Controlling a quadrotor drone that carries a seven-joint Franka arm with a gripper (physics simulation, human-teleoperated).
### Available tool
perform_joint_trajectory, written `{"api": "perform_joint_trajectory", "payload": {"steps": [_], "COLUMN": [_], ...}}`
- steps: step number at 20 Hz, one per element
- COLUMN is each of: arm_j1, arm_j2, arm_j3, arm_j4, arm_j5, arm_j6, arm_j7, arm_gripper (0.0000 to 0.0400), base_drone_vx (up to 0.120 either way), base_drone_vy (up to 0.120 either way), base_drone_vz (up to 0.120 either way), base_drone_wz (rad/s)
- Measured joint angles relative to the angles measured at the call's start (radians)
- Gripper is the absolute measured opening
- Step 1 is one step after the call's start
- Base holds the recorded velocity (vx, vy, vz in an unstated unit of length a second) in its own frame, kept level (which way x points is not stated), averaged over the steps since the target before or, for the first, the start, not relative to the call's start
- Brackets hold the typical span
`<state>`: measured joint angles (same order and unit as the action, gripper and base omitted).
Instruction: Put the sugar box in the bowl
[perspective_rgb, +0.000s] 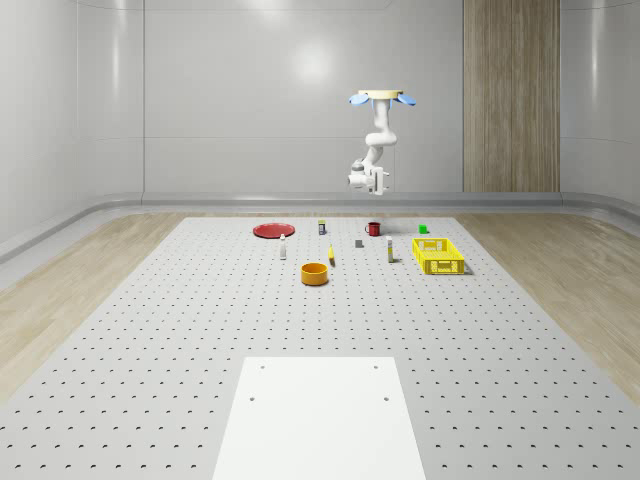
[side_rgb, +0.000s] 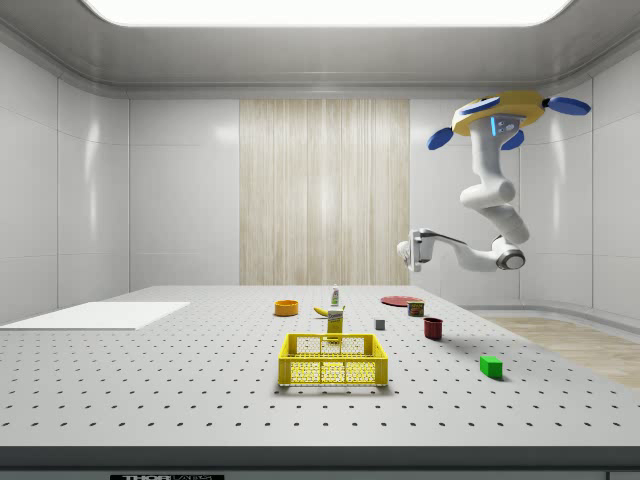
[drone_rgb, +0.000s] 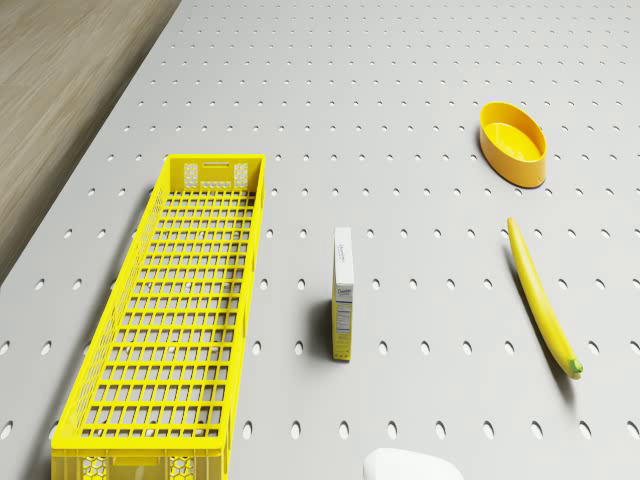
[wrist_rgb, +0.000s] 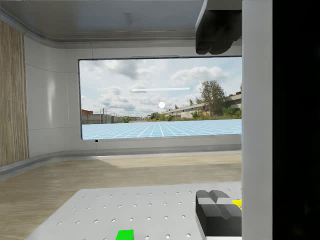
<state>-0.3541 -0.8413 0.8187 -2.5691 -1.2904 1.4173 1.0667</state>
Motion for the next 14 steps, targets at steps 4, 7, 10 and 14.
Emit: {"api": "perform_joint_trajectory", "payload": {"steps": [4,7,10,14], "arm_j1": [-0.209,-0.361,-0.477,-0.576], "arm_j2": [-0.056,-0.094,-0.128,-0.165], "arm_j3": [0.185,0.276,0.335,0.383], "arm_j4": [-0.199,-0.271,-0.305,-0.321], "arm_j5": [-0.371,-0.536,-0.626,-0.678], "arm_j6": [-0.074,-0.144,-0.198,-0.237], "arm_j7": [0.178,0.287,0.365,0.43], "arm_gripper": [0.04,0.04,0.04,0.04], "base_drone_vx": [0.0,0.0,0.0,0.03], "base_drone_vy": [0.0,0.0,0.0,0.0], "base_drone_vz": [-0.12,-0.12,-0.12,-0.12], "base_drone_wz": [0.0,0.0,0.0,0.0]}}
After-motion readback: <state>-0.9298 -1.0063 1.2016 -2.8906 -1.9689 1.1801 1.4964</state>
